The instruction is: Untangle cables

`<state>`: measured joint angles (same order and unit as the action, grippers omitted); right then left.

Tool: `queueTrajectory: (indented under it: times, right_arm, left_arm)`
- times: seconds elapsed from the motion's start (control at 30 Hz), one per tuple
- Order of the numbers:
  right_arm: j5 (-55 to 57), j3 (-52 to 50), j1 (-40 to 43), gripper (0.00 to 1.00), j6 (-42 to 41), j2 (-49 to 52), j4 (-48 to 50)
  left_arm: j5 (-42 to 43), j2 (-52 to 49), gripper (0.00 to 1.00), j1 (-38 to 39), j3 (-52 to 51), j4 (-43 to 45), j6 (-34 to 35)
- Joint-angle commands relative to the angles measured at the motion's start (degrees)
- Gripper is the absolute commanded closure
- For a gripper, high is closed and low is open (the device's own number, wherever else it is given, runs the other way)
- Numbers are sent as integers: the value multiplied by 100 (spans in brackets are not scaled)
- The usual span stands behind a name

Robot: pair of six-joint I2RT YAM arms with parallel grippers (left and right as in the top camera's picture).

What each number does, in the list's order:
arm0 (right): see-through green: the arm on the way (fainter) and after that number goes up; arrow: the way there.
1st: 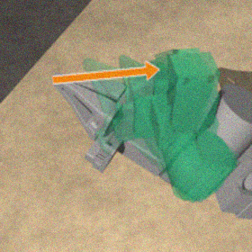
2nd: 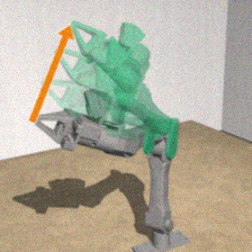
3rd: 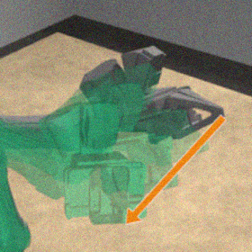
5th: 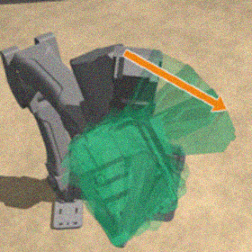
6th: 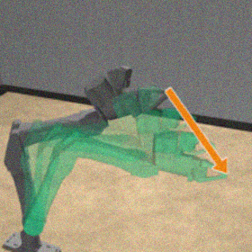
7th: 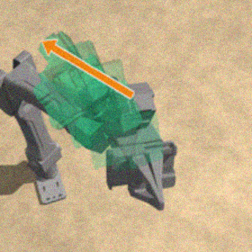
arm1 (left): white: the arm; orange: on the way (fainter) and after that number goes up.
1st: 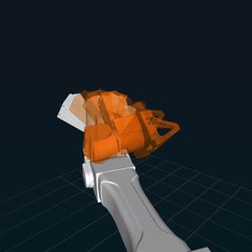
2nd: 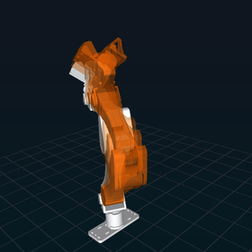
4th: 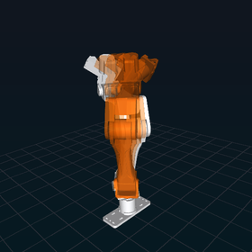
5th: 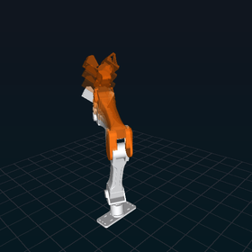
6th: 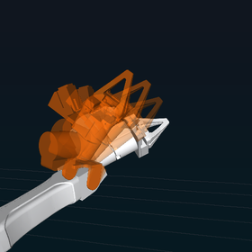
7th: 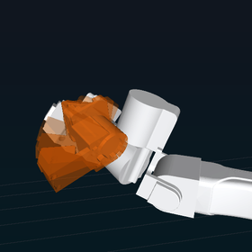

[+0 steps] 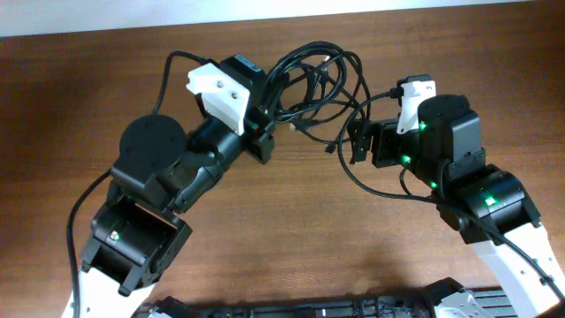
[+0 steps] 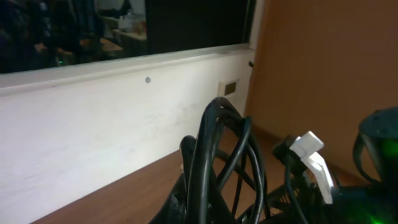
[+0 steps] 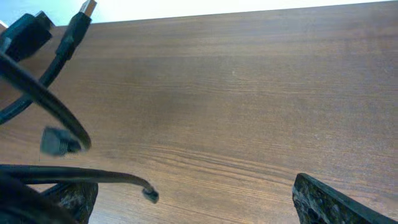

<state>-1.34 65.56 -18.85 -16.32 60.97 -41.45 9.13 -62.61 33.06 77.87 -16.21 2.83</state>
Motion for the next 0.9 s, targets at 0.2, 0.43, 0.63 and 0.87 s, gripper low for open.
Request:
queueTrajectory:
  times: [0.2, 0.43, 0.63, 0.87]
  right_arm:
    - [529, -9, 17, 1, 59, 37, -168]
    - [669, -9, 17, 1, 59, 37, -168]
    - [1113, -9, 17, 1, 61, 37, -256]
    - [787, -7, 17, 1, 149, 35, -251]
  left_arm:
    - [-920, 490, 100, -48, 136, 254, -439]
    - [-992, 487, 100, -48, 136, 293, -439]
    - [-1110, 490, 100, -48, 136, 304, -444]
    - [-1106, 487, 100, -48, 136, 326, -459]
